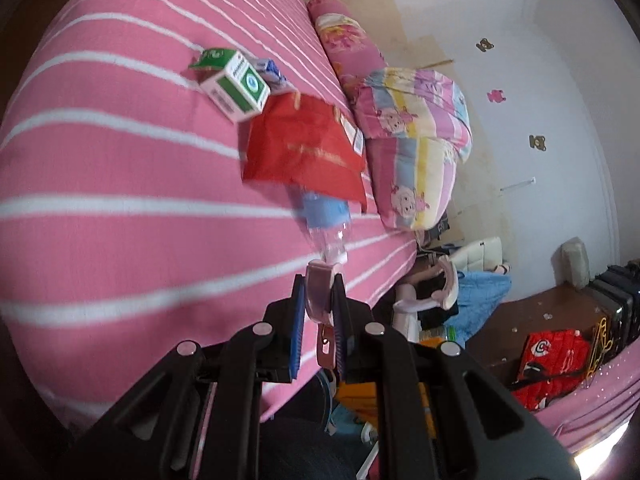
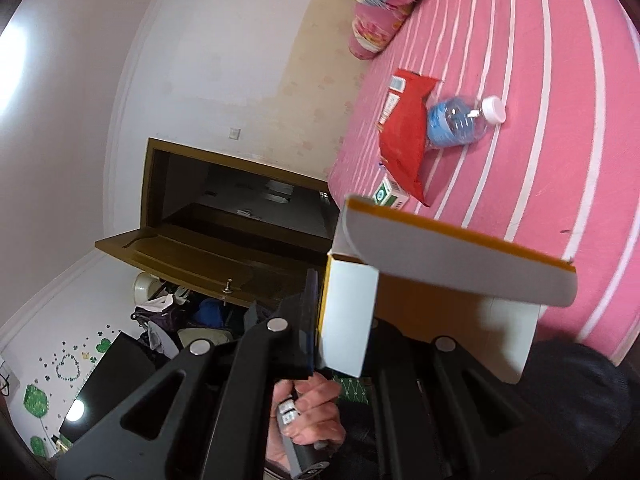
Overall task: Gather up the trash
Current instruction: 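Carry the orange box and pink clip with both grippers over the bin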
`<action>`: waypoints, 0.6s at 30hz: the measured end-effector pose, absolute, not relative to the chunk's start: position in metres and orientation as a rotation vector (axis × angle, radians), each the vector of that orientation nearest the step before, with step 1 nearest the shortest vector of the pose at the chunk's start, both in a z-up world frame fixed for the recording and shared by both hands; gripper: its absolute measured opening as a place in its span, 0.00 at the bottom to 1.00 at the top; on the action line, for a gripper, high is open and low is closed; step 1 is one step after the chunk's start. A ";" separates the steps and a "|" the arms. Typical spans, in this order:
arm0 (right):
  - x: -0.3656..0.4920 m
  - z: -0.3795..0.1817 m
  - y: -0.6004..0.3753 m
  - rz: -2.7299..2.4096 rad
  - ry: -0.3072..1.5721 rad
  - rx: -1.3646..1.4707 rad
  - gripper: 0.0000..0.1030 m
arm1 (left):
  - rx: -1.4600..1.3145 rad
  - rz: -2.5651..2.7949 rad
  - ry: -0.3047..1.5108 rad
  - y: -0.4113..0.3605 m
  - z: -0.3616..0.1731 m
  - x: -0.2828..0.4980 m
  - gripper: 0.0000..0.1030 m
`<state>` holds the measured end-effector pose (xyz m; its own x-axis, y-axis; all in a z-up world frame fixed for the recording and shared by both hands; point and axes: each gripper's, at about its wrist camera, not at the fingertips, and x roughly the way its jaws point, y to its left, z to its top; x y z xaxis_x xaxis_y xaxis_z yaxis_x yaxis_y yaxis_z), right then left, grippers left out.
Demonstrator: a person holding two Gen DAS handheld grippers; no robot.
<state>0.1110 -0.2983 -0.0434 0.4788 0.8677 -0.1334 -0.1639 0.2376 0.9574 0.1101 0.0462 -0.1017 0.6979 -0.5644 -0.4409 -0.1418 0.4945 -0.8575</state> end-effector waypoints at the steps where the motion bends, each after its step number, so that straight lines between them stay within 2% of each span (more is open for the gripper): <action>1: 0.107 -0.041 -0.303 0.818 0.783 1.103 0.06 | -1.049 -0.298 0.787 0.041 -0.102 0.105 0.12; 10: 0.065 -0.026 -0.364 0.787 0.716 1.082 0.06 | -1.049 -0.392 0.783 -0.014 -0.088 0.085 0.12; 18: 0.035 -0.033 -0.434 0.707 0.654 1.139 0.06 | -0.970 -0.511 0.876 -0.097 -0.083 0.090 0.12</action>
